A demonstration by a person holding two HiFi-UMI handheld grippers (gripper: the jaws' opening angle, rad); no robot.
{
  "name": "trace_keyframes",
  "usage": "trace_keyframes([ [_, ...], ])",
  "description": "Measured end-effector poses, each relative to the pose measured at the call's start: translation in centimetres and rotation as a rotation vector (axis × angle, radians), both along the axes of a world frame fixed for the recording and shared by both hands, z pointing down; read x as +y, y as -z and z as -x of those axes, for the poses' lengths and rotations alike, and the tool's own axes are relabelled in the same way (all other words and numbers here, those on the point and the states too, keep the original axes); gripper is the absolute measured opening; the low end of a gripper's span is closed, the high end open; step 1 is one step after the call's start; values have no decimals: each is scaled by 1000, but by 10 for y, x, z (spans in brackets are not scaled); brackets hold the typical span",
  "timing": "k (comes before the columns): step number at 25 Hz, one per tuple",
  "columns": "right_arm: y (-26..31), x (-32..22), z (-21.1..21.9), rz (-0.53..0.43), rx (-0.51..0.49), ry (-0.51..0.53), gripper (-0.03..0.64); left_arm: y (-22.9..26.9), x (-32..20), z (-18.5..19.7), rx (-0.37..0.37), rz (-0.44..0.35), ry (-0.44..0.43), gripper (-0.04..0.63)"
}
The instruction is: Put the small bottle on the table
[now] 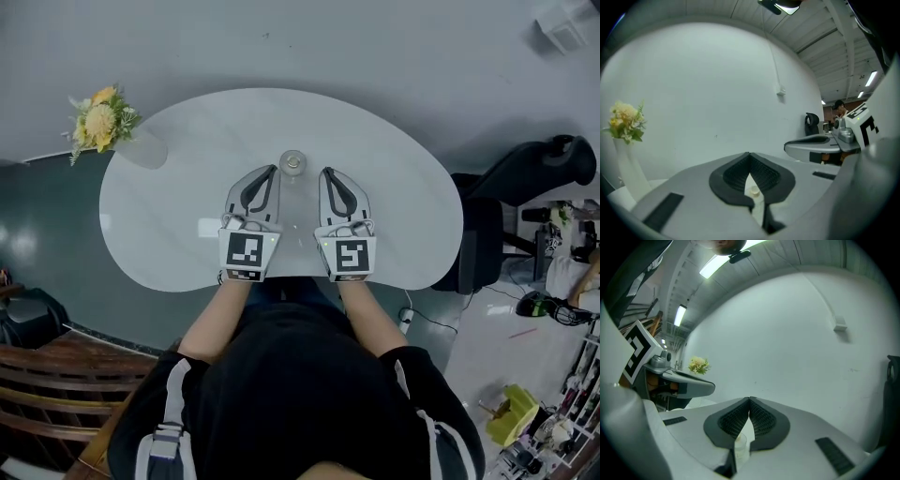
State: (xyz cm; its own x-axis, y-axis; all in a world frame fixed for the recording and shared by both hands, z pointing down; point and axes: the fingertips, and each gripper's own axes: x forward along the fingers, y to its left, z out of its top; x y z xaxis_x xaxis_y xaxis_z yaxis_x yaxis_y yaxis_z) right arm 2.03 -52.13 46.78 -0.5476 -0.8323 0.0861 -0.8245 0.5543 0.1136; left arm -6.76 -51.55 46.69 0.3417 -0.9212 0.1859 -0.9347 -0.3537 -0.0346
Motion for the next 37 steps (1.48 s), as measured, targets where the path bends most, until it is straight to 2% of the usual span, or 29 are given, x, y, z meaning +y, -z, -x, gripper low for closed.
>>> trace_keyframes([
  [4,25,5,-10,-36,-8,-39,23,34,9,9,35,-40,66,8],
  [8,48,11,-20,-67,-15,-62,23,55,17,12,32,-83,85,8],
  [15,65,22,-21,-69,-13,-58,21,65,33,12,31,-78,78,8],
  [37,60,29,-18,-66,-11,-65,21,58,41,4,27,-62,27,8],
])
